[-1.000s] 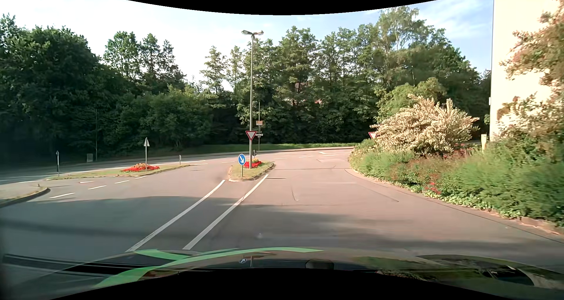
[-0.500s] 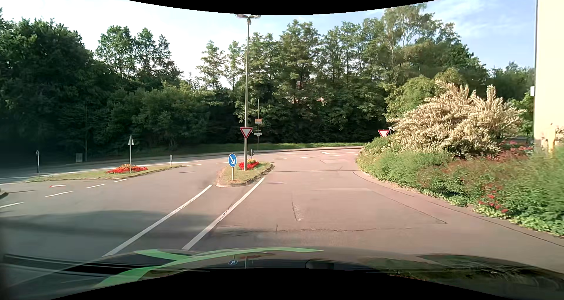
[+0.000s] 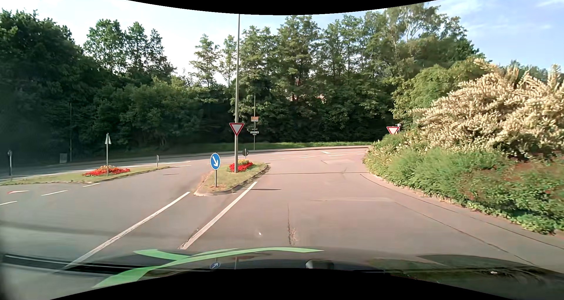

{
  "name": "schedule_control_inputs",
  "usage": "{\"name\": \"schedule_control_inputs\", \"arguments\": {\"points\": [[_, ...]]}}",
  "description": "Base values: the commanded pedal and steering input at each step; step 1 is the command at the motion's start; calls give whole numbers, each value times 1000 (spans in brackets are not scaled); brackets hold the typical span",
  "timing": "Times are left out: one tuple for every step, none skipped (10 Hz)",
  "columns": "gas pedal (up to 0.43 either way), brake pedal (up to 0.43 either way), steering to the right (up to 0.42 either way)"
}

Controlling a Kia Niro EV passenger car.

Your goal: Follow the waypoints while adhering to traffic rules and regulations

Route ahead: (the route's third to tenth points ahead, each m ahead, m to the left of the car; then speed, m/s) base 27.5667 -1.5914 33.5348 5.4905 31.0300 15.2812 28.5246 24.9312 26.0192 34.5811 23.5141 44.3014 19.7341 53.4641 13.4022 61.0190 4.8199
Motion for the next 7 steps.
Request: {"name": "schedule_control_inputs", "arguments": {"points": [[0, 55, 4], [0, 55, 4], [0, 55, 4], [0, 55, 4], [0, 67, 4], [0, 79, 6], [0, 116, 8]]}}
